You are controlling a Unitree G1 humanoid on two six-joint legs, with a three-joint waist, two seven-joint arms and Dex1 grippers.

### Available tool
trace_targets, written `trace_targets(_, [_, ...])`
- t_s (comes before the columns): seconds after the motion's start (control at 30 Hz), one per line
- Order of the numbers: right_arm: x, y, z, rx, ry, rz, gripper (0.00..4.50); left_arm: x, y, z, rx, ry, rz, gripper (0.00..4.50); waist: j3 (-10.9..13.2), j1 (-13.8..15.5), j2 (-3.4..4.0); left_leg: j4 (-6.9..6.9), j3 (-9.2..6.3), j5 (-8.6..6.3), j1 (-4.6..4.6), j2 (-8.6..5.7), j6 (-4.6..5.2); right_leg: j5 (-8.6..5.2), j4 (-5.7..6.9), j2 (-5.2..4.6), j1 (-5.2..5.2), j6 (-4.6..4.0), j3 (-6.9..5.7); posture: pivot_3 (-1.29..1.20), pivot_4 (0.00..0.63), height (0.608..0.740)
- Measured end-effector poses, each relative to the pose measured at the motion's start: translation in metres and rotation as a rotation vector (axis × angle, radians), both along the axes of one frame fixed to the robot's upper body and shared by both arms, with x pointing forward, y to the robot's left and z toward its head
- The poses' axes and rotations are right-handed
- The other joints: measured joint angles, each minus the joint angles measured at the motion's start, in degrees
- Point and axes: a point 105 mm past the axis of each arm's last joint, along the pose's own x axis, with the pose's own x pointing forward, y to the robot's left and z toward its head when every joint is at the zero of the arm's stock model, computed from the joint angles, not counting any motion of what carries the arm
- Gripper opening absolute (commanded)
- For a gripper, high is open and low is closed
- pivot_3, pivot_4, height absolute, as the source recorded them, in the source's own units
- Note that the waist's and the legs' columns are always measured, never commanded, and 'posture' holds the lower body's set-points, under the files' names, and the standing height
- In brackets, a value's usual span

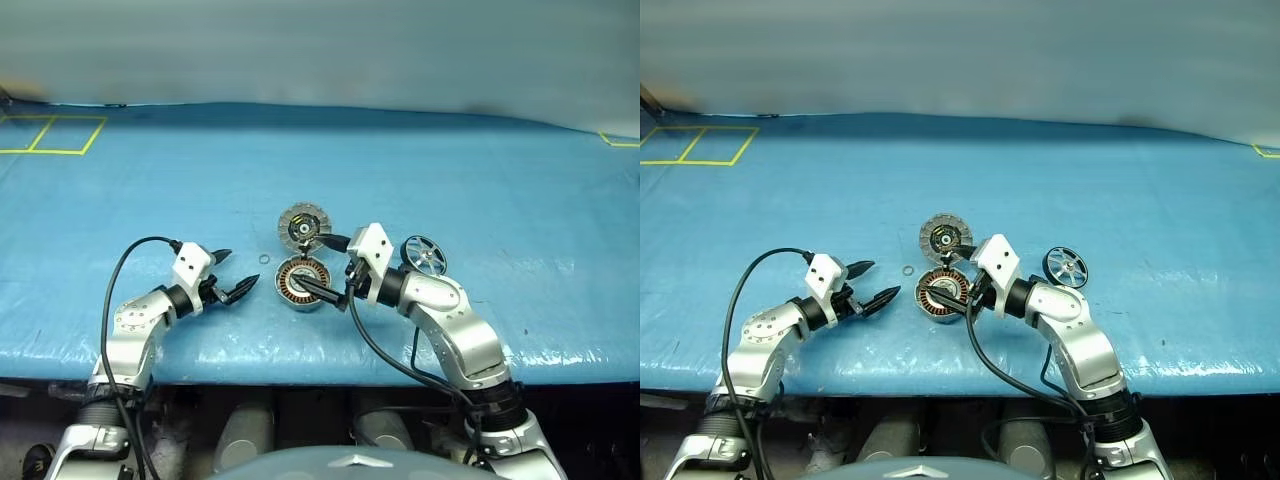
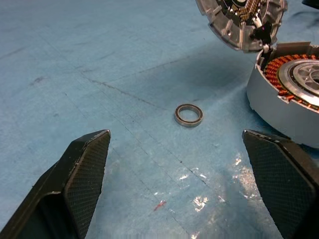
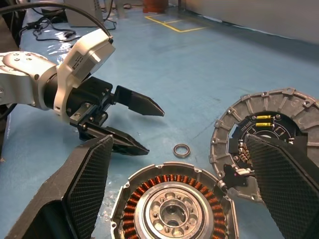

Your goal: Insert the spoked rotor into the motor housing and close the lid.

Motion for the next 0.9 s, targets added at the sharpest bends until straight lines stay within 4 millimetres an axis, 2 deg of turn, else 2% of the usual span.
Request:
trace_targets(0.1, [0.000,0.000,0.000,0.001,-0.005,-0.002,4.46,0.011,-0.004,0.000,0.040,-0.027,0.001,4.50,0.0,0.2,-0.01,0.03,0.01,0.00,0.00,-0.01,0.00,0.02,-0.03,-0.01,0.05,0.04,0.00,0.00,0.150,0.740])
trace_targets(0.37, [0.000,0.001,0.000,-0.014,-0.030,0.011,4.46,0.027,-0.028,-0.005,0.062,-0.036,-0.059,4.50,0.0,0.3,-0.01,0.01,0.02,0.00,0.00,-0.01,0.01,0.16,-0.01,0.00,0.02,0.28,0.00,0.00,0.150,0.740])
trace_targets(0.47, [0.001,0.000,0.000,-0.017,-0.031,0.002,4.50,0.030,-0.029,-0.006,0.083,-0.034,-0.066,3.88,0.0,0.2,-0.01,0.02,0.02,0.00,0.04,-0.01,0.01,0.17,-0.02,0.00,0.08,0.29,0.00,0.00,0.150,0.740])
trace_targets(0.6, [0.002,-0.002,-0.001,-0.021,-0.031,-0.006,4.50,0.029,-0.031,-0.008,0.079,-0.022,-0.076,2.57,0.0,0.2,-0.01,0.02,0.01,0.01,0.10,-0.01,0.01,0.16,-0.01,0.00,0.13,0.28,0.00,0.00,0.150,0.740])
trace_targets(0.63, [0.002,-0.002,-0.001,-0.022,-0.032,-0.007,4.50,0.027,-0.032,-0.009,0.080,-0.019,-0.083,2.57,0.0,0.1,0.00,0.02,0.02,0.00,0.12,-0.01,0.01,0.16,-0.01,0.00,0.14,0.28,0.00,0.00,0.150,0.740])
trace_targets(0.73, [0.002,-0.003,-0.001,-0.026,-0.035,-0.008,4.50,0.021,-0.032,-0.011,0.081,-0.011,-0.100,1.83,0.0,0.0,0.01,0.01,0.01,0.00,0.12,-0.01,0.01,0.15,-0.01,-0.01,0.15,0.26,0.00,0.00,0.150,0.740])
trace_targets(0.83, [0.003,-0.002,0.000,-0.023,-0.045,-0.008,4.50,0.018,-0.034,-0.011,0.081,-0.004,-0.117,0.79,0.0,-0.1,0.02,0.01,0.01,0.00,0.12,-0.01,0.01,0.15,-0.01,-0.01,0.15,0.26,0.01,0.00,0.150,0.740])
trace_targets(0.9, [0.004,-0.002,0.000,-0.023,-0.047,-0.010,4.50,0.017,-0.034,-0.011,0.079,0.000,-0.116,0.65,0.0,-0.1,0.02,0.02,0.01,0.00,0.14,-0.01,0.01,0.14,-0.01,-0.01,0.16,0.25,0.01,0.00,0.150,0.740])
